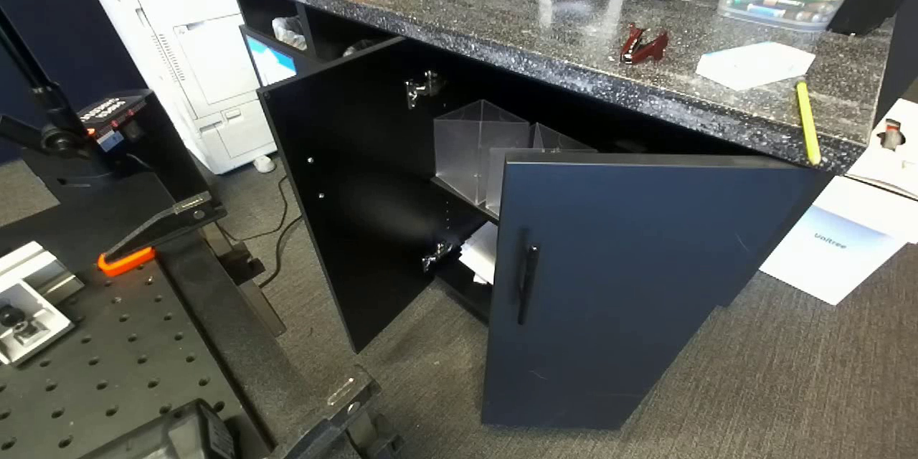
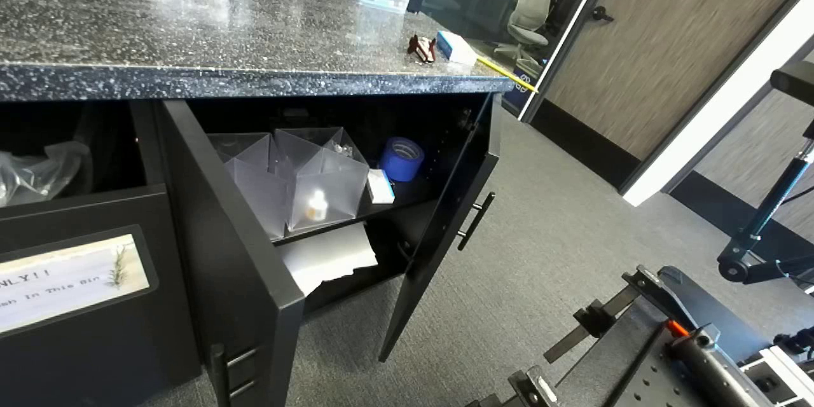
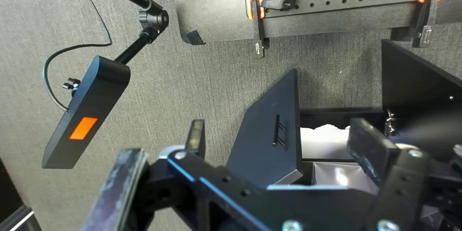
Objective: Move the pencil to the left
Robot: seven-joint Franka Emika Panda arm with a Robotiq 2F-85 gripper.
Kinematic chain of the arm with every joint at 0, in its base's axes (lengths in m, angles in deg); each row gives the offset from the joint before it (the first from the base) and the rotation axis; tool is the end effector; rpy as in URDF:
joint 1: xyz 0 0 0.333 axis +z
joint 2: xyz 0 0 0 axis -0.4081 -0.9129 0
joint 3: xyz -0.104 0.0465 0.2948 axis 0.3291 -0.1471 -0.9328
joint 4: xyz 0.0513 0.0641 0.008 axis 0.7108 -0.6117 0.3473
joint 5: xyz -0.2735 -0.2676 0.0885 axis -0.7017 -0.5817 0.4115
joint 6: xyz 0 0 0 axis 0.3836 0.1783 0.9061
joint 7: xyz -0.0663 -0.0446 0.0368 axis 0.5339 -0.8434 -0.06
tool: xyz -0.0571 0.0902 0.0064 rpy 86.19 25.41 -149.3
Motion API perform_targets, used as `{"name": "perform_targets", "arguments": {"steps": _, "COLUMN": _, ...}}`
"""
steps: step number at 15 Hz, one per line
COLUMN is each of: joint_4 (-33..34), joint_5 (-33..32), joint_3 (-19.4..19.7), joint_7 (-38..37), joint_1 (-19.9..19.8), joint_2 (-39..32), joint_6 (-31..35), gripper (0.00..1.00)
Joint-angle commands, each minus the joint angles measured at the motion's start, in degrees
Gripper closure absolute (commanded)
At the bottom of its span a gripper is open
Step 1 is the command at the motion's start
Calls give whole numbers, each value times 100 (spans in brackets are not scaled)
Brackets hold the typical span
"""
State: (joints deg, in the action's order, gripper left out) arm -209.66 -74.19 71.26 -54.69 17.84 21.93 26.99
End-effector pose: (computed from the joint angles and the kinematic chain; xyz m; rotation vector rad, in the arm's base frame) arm 0.3278 -0.0319 0.4762 2.8923 -0.0977 0.0794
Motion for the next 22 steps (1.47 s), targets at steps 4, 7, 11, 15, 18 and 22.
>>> {"name": "perform_targets", "arguments": {"steps": 4, "joint_4": 1221, "joint_5": -337, "joint_3": 488, "joint_7": 345, "joint_1": -113, "joint_2": -1875, "joint_6": 946, "gripper": 0}}
{"name": "perform_targets", "arguments": {"steps": 7, "joint_4": 2087, "joint_5": -253, "joint_3": 762, "joint_7": 683, "joint_1": -140, "joint_2": -2809, "joint_6": 1187, "gripper": 0}}
{"name": "perform_targets", "arguments": {"steps": 11, "joint_4": 3402, "joint_5": 70, "joint_3": 1155, "joint_7": 1304, "joint_1": -173, "joint_2": -4091, "joint_6": 1187, "gripper": 0}}
{"name": "perform_targets", "arguments": {"steps": 15, "joint_4": 4764, "joint_5": 739, "joint_3": 1380, "joint_7": 2052, "joint_1": -373, "joint_2": -5402, "joint_6": 1022, "gripper": 0}}
{"name": "perform_targets", "arguments": {"steps": 18, "joint_4": 5718, "joint_5": 1172, "joint_3": 1315, "joint_7": 2444, "joint_1": -677, "joint_2": -6396, "joint_6": 886, "gripper": 0}}
{"name": "perform_targets", "arguments": {"steps": 22, "joint_4": 6898, "joint_5": 1179, "joint_3": 1184, "joint_7": 2504, "joint_1": -988, "joint_2": -7661, "joint_6": 839, "gripper": 0}}
